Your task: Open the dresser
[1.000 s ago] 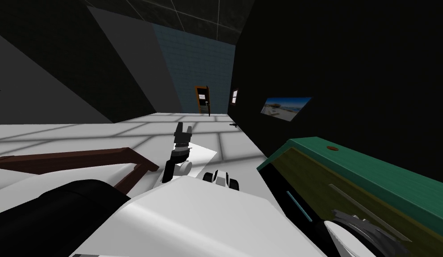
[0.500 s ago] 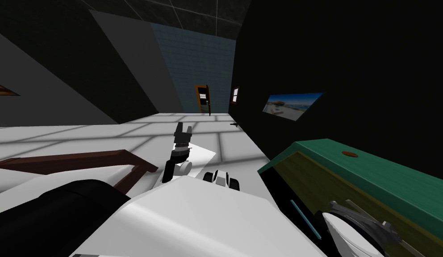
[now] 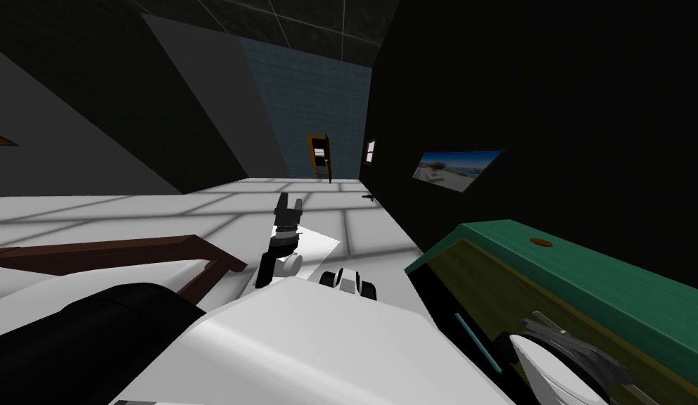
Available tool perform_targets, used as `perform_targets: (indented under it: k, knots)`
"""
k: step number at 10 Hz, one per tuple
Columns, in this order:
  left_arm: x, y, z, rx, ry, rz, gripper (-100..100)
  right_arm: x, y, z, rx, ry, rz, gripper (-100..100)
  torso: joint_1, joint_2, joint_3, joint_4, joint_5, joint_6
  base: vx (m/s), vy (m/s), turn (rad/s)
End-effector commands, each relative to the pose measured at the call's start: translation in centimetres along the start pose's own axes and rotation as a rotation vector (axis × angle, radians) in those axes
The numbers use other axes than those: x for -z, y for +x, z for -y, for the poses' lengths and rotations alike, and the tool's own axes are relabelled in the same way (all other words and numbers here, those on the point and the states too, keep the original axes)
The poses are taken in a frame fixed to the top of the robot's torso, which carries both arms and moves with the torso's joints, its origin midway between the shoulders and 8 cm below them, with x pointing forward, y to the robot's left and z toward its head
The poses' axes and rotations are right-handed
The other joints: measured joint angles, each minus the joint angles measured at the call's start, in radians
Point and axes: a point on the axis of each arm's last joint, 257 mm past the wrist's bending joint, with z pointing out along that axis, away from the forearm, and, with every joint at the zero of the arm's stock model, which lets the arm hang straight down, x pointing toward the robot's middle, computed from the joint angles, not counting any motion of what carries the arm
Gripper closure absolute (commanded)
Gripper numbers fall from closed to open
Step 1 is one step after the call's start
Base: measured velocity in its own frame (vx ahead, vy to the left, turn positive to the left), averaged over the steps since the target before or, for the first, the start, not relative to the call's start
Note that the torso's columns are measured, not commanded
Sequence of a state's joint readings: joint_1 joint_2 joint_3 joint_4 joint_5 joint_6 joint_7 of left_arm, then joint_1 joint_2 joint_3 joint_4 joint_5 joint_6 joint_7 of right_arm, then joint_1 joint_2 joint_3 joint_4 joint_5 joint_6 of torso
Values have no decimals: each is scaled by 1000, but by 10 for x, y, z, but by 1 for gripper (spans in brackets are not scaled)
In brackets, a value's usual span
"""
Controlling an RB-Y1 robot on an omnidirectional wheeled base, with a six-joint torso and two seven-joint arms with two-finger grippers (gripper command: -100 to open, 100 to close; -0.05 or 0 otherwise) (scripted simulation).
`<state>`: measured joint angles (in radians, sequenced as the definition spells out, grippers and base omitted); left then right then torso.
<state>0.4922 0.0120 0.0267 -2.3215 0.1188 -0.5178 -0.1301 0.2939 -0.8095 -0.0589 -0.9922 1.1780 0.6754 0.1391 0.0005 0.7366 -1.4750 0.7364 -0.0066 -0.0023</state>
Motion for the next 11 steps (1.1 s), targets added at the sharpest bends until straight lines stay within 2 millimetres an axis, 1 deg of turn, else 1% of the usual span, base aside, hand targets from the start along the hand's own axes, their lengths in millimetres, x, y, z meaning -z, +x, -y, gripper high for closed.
perform_targets:
  k: [1,3,4,5,6,7,8,9,11]
  knots:
    - [0,0,0,0,0,0,0,1,0,-4,1,-16,1,100,1,0,-1,1,4,1,-27,233,-24]
    - [0,0,0,0,0,0,0,0,0,-3,1,-16,2,100,-1,0,-2,1,7,2,-26,159,-19]
    - [0,0,0,0,0,0,0,0,0,-4,1,-17,2,-100,-7,0,-2,1,5,2,-3,23,0]
    - [0,0,0,0,0,0,0,1,0,-4,1,-17,2,-100,-9,0,-2,1,4,2,-1,10,0]
    - [0,0,0,-1,0,0,0,1,0,-4,1,-17,2,100,-6,1,-1,1,5,2,0,0,0]
    - [0,0,0,-1,0,0,0,-1,-3,-1,2,-18,7,100,-2,1,-1,1,6,2,-47,103,-22]
    - [0,0,0,0,0,0,0,-2,-4,0,3,-18,8,100,5,4,0,2,8,3,-65,179,-33]
    - [0,0,0,0,0,0,0,-3,-5,1,4,-18,11,100,8,4,1,2,9,2,-33,214,-29]
    - [0,0,0,0,0,0,0,-5,-9,4,5,-19,18,100,2,0,-2,1,8,2,-23,219,-29]
